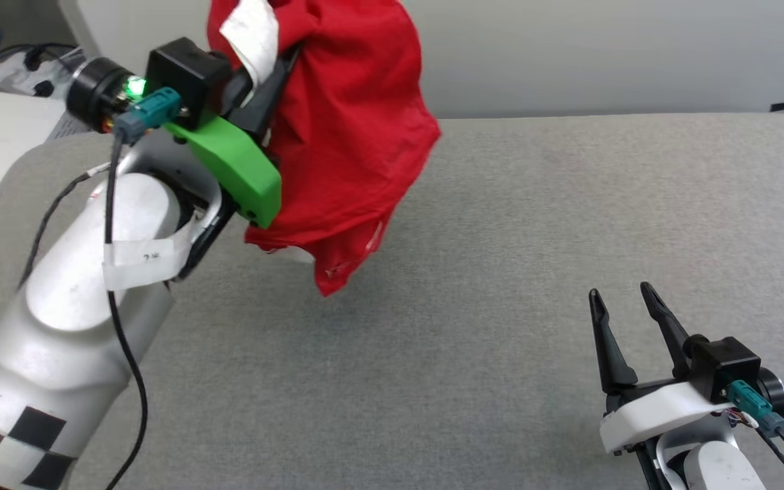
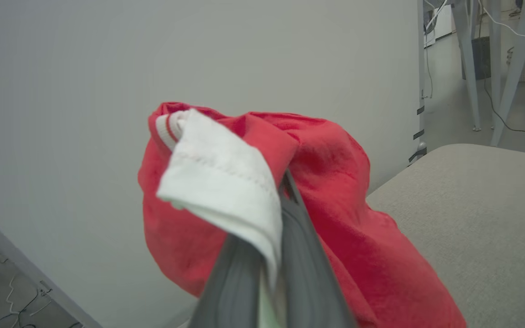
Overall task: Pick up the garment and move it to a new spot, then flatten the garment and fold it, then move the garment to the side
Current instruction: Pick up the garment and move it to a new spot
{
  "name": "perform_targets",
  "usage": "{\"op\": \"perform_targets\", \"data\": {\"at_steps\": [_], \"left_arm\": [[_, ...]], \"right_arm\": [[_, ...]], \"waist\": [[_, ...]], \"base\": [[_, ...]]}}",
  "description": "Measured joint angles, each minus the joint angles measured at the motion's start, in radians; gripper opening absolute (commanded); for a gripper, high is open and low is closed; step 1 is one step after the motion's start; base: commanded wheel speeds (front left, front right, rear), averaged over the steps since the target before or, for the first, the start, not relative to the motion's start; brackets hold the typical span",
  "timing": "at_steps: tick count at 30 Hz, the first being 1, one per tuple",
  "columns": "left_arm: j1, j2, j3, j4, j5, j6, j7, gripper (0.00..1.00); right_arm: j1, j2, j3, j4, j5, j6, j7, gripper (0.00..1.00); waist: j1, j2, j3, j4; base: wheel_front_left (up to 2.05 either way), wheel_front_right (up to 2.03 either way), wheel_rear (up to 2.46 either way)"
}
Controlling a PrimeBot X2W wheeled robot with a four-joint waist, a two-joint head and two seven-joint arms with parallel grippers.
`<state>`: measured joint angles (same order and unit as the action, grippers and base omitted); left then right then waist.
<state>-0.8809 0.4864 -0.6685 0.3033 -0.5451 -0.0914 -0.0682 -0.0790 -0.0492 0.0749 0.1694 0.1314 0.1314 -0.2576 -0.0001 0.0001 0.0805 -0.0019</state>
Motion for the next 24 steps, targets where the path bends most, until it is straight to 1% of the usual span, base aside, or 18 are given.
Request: {"op": "perform_targets", "data": {"at_steps": [4,8,11,13,16,18,20,24], "left_arm": [[0.004,-0.06,-0.04,0.016,0.0,-0.001,-0.005,0.0],[0.005,-0.123,-0.085,0.054,0.014,-0.004,-0.046,0.0],[0.011,-0.159,-0.117,0.105,0.023,-0.011,-0.078,0.0],[0.026,-0.17,-0.14,0.136,0.03,-0.012,-0.101,0.0],[0.067,-0.171,-0.178,0.181,0.046,-0.019,-0.125,0.0],[0.104,-0.161,-0.214,0.211,0.064,-0.024,-0.135,0.0],[0.138,-0.146,-0.235,0.236,0.069,-0.028,-0.144,0.0],[0.186,-0.099,-0.279,0.277,0.073,-0.032,-0.16,0.0]], "right_arm": [[0.0,0.0,-0.001,-0.007,0.008,0.0,-0.001,1.0],[0.0,0.0,-0.009,-0.012,0.016,0.0,-0.001,1.0],[0.0,0.0,-0.01,-0.015,0.016,0.0,-0.001,1.0],[0.0,0.0,-0.01,-0.017,0.019,0.0,-0.001,1.0],[0.0,-0.001,-0.012,-0.023,0.023,0.0,-0.001,1.0],[0.0,-0.001,-0.012,-0.024,0.023,0.0,-0.001,1.0],[0.0,-0.001,-0.013,-0.023,0.023,0.0,-0.001,1.0],[0.0,0.0,-0.009,-0.02,0.022,0.0,-0.001,1.0]], "waist": [[0.0,0.0,-0.002,-0.076],[0.0,0.0,0.001,-0.147],[0.0,0.0,0.008,-0.192],[0.0,0.0,0.015,-0.215],[0.0,0.0,0.031,-0.235],[0.0,0.0,0.044,-0.237],[0.0,0.0,0.05,-0.228],[0.0,0.0,0.057,-0.196]], "base": [[0.0,0.0,0.0],[0.0,0.0,0.0],[0.0,0.0,0.0],[0.0,0.0,0.0],[0.0,0.0,0.0],[0.0,0.0,0.0],[0.0,0.0,0.0],[0.0,0.0,0.0]]}}
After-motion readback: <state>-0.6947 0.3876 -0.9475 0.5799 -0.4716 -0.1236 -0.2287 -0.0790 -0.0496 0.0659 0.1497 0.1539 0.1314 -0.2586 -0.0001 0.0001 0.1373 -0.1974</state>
